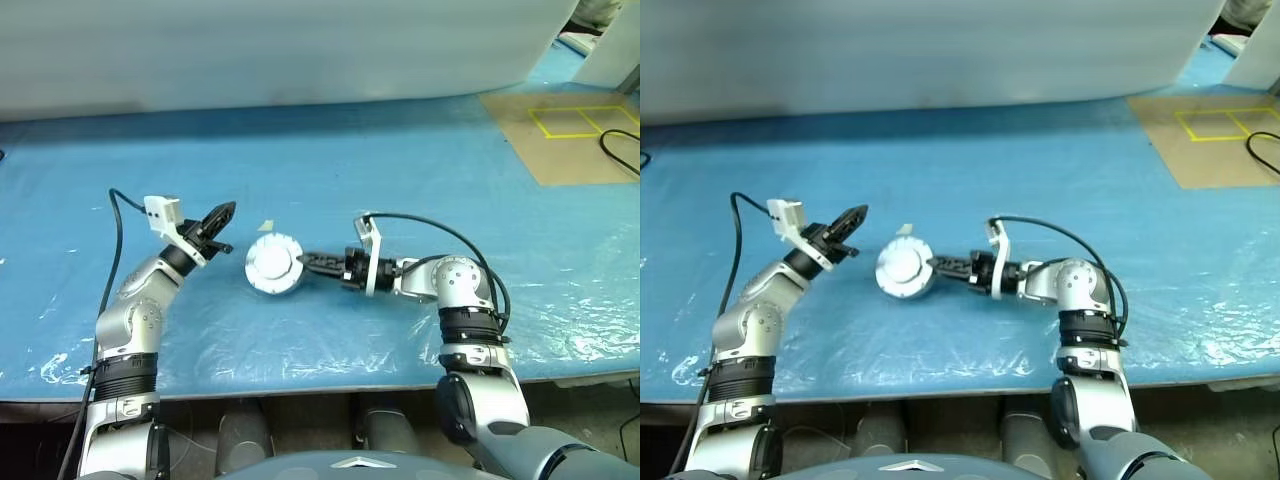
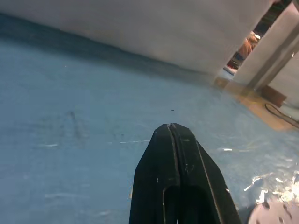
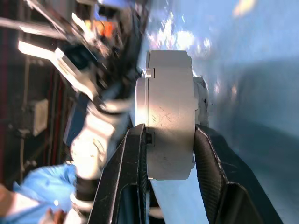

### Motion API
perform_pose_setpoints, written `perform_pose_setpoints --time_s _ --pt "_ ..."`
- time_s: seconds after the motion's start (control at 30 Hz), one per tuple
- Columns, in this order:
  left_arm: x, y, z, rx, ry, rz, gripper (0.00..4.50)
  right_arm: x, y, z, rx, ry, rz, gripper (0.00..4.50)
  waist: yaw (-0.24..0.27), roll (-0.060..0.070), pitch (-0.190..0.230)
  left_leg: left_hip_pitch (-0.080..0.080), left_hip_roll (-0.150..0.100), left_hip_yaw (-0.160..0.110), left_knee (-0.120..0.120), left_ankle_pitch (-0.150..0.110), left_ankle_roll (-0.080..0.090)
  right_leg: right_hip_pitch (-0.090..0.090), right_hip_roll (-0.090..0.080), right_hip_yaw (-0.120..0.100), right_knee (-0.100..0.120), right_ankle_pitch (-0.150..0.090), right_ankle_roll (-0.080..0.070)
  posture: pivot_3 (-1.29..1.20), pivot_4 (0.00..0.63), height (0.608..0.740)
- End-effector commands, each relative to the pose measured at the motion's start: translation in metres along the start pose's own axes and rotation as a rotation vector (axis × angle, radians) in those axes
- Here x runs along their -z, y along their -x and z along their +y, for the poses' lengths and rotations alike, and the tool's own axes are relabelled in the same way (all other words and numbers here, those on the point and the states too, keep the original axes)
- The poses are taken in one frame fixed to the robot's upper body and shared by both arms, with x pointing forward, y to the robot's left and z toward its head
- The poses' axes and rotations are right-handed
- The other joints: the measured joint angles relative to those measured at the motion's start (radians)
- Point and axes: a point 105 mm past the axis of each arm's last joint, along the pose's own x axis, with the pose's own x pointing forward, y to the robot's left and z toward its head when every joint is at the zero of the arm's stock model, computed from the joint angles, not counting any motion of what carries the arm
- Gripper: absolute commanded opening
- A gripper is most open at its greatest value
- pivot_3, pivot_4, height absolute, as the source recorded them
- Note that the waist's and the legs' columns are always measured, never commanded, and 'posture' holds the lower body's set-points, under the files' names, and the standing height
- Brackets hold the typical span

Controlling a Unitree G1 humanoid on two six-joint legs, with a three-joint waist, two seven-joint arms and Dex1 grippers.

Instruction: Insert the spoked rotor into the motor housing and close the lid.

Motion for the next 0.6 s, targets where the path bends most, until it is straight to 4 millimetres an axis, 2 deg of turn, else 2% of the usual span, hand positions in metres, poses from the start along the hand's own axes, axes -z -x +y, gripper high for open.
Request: perform_pose_setpoints --time_s 0.03,0.23,0.4,0.53,0.6 --pt "-0.006 0.007 -0.004 0.003 0.095 -0.048 0.59 -0.022 0.0 0.021 -0.111 -0.013 -0.11 1.09 0.002 0.0 0.0 0.0 0.0 0.0 0.0 0.0 0.0 0.0 0.0 0.0 0.0 0.0 0.0 0.0 0.15 0.74" --pt "0.0 0.013 -0.019 0.036 0.325 -0.107 2.61 -0.042 -0.002 0.026 -0.149 -0.07 -0.238 1.09 0.003 -0.002 0.002 0.0 0.0 0.0 -0.001 0.0 0.0 0.0 0.0 -0.001 0.0 0.0 0.0 0.0 0.15 0.74" --pt "0.007 0.016 -0.031 0.05 0.426 -0.121 4.33 -0.05 -0.003 0.028 -0.166 -0.094 -0.307 1.09 0.002 -0.002 0.002 0.0 0.0 0.0 -0.001 0.0 0.0 0.0 0.0 0.0 0.0 0.0 0.0 0.0 0.15 0.74" --pt "0.02 0.015 -0.03 -0.003 0.538 -0.078 4.44 -0.051 -0.003 0.034 -0.2 -0.104 -0.322 1.09 0.002 -0.003 0.003 0.0 0.0 0.0 -0.001 0.0 0.0 0.0 0.0 -0.001 0.0 0.0 0.001 0.0 0.15 0.74" --pt "0.025 0.012 -0.038 0.024 0.6 -0.047 4.44 -0.05 -0.004 0.036 -0.213 -0.108 -0.323 1.09 0.003 -0.003 0.003 0.0 0.0 0.0 -0.001 0.0 0.0 0.0 0.0 -0.001 -0.001 0.002 0.003 0.0 0.15 0.74"
